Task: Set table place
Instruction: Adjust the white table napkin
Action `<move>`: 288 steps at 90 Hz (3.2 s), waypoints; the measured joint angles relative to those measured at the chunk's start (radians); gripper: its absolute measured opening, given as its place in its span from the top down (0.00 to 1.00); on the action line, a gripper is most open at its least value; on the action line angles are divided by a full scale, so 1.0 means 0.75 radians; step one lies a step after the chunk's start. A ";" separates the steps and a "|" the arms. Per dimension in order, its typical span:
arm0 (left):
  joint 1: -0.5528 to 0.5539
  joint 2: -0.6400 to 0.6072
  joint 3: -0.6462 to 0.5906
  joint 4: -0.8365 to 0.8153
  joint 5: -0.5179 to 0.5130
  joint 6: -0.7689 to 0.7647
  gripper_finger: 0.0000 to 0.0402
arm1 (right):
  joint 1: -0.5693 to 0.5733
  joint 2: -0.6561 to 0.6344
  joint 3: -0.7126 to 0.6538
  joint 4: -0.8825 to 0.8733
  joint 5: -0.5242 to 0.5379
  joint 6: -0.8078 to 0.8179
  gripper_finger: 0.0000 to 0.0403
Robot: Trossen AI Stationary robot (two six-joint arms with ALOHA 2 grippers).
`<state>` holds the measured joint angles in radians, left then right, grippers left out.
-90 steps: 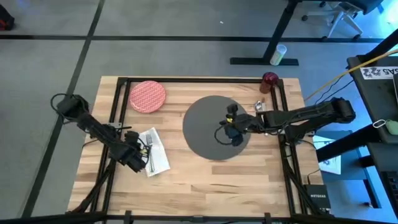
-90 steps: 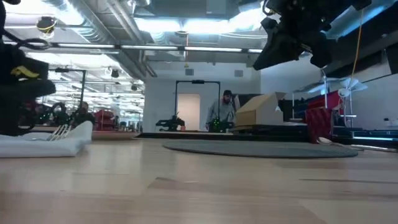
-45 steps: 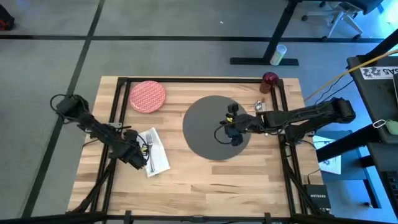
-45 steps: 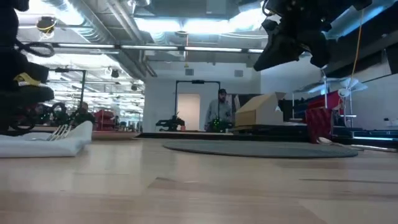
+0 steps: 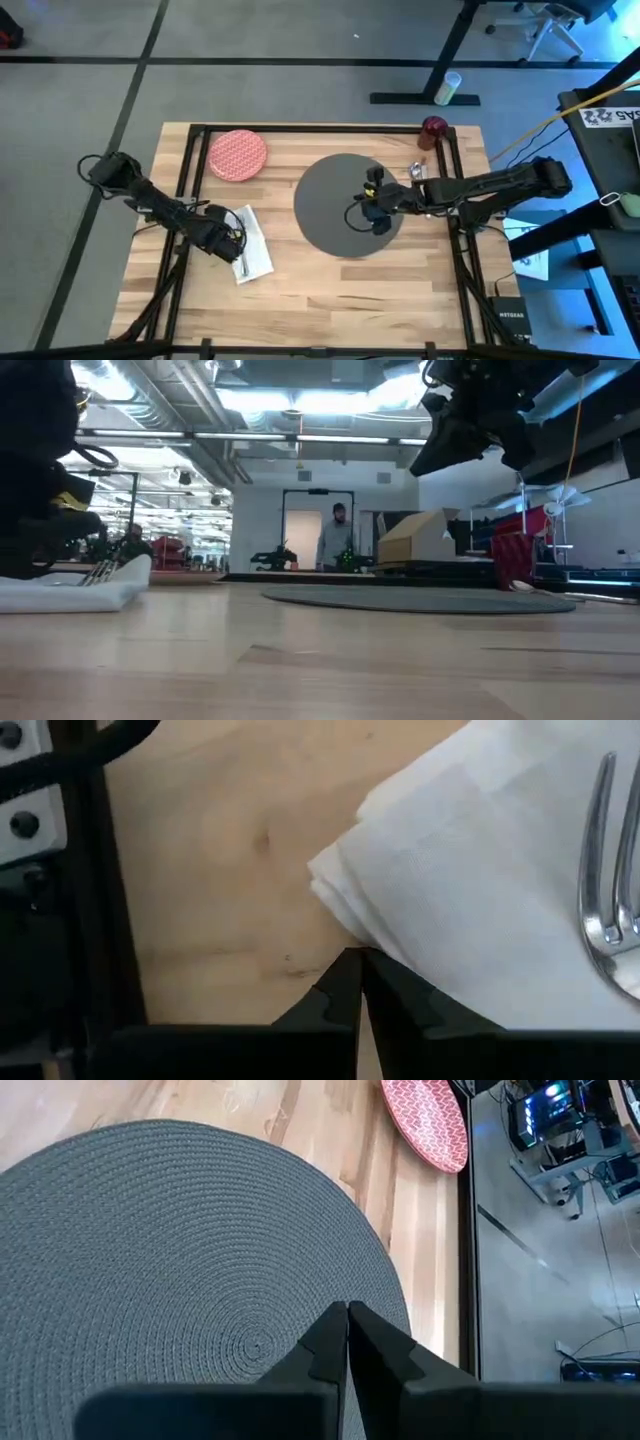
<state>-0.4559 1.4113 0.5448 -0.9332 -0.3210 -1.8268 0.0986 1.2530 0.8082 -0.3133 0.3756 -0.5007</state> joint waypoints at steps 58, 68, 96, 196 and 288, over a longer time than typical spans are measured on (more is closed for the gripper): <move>0.290 0.004 0.013 0.142 -0.185 0.413 1.00 | 0.000 0.001 0.000 0.000 -0.001 0.001 1.00; 0.326 0.004 0.013 0.178 -0.212 0.467 1.00 | 0.000 0.001 0.000 -0.001 -0.001 0.001 1.00; 0.349 -0.092 0.145 0.157 -0.251 0.624 1.00 | 0.000 0.001 0.000 0.001 0.010 0.001 1.00; 0.437 0.034 0.261 0.561 -0.120 1.069 1.00 | 0.000 0.001 0.000 0.001 0.012 0.029 1.00; 0.442 0.022 0.247 0.635 -0.126 1.091 1.00 | 0.000 0.002 0.000 -0.005 0.012 0.032 1.00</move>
<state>-0.1246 1.4281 0.7301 -0.4571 -0.4152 -1.0085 0.0986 1.2541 0.8082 -0.3171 0.3849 -0.4767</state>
